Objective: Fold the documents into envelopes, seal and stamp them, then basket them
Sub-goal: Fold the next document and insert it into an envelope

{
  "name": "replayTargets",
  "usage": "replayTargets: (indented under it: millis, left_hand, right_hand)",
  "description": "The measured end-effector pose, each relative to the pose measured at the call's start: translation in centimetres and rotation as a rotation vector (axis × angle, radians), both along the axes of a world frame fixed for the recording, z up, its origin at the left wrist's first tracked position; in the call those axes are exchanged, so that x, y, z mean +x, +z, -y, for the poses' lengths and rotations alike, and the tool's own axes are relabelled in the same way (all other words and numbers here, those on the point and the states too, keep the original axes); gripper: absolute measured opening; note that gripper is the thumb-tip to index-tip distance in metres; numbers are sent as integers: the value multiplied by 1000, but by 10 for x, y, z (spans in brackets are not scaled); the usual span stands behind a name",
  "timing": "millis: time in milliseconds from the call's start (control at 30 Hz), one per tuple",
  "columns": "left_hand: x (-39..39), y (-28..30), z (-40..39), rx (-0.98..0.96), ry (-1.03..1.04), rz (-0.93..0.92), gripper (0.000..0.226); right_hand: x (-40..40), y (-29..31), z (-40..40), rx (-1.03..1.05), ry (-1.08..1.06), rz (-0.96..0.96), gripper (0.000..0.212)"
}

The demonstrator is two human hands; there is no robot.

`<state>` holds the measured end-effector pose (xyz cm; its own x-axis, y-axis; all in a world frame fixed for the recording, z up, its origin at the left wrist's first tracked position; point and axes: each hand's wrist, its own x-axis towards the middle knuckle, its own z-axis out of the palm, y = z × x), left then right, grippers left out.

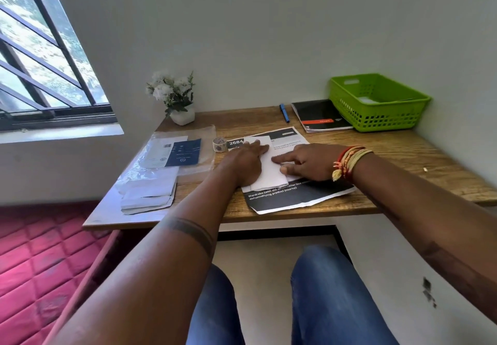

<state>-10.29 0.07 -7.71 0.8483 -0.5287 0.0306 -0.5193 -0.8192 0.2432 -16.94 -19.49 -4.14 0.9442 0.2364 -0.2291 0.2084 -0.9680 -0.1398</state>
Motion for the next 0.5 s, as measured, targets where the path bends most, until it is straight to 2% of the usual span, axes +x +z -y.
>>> replayTargets:
  millis: [100,267,500]
  left_hand:
    - [1,-2,-2,-5,2,-12,58]
    - [3,-3,-2,-8,1,-10,57]
    - [3,-3,-3,-10,5,6,55]
  right_hand:
    - [14,-8,-6,-40,-5,77,46]
    - [41,-9,-14,-66,-61,134,55]
    - [69,-4,-22,-43,-146,113,58]
